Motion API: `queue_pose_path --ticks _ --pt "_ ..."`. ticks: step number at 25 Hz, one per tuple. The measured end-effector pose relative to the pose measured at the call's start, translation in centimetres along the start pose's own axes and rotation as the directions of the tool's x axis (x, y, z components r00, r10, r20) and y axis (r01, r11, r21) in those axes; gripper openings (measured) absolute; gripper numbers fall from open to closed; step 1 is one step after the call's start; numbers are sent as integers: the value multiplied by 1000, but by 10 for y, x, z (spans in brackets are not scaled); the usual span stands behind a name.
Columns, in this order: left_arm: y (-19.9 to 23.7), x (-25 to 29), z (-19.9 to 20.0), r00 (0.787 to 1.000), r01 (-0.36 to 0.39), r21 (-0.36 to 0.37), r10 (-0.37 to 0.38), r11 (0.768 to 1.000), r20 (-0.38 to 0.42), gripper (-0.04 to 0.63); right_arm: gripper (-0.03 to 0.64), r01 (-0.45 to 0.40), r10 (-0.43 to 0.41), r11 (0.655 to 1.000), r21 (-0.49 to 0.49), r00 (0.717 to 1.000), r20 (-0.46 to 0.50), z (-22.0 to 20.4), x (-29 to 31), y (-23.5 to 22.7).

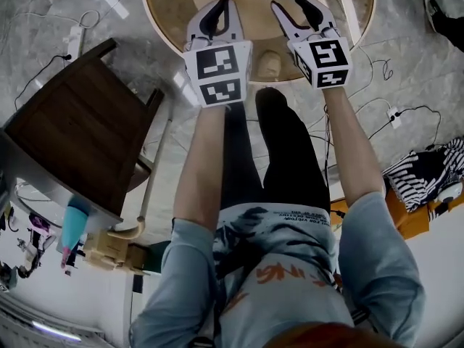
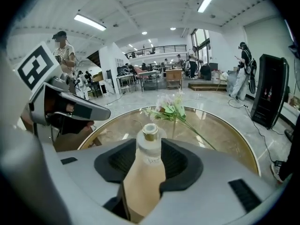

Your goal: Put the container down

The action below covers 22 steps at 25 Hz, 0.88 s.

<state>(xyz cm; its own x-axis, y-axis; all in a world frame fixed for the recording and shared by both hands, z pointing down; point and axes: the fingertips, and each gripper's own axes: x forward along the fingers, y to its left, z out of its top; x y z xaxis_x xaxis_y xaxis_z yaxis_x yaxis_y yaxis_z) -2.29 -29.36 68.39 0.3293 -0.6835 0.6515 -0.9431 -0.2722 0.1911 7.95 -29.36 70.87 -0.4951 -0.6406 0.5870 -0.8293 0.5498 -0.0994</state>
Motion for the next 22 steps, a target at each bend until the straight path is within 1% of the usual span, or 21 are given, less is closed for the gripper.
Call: queue_pose_path --ticks 3,5,7,10,14,18,22 --pt "-12 -21 11 999 -14 -1 14 1000 29 31 116 -4 4 1000 13 1000 16 13 -23 5" --pt "-19 -38 18 999 -21 1 21 1000 41 32 84 -12 12 1000 -8 1000 12 24 -39 10" --pt "-23 -56 26 998 -30 8 29 1000 52 32 17 -15 16 1000 -26 1000 17 42 -57 11" --pt "-30 -82 43 996 -41 17 39 999 83 32 12 -16 17 999 -32 999 40 76 -84 12" --pt "-51 -118 72 992 -42 37 37 998 117 32 11 -13 14 999 -29 998 59 113 -125 12" --pt "-60 -152 113 981 -75 6 73 997 177 32 11 0 0 1000 0 995 103 145 -158 13" --pt "-71 -182 145 970 -104 -31 108 994 219 31 11 43 -50 998 50 989 142 175 -200 9"
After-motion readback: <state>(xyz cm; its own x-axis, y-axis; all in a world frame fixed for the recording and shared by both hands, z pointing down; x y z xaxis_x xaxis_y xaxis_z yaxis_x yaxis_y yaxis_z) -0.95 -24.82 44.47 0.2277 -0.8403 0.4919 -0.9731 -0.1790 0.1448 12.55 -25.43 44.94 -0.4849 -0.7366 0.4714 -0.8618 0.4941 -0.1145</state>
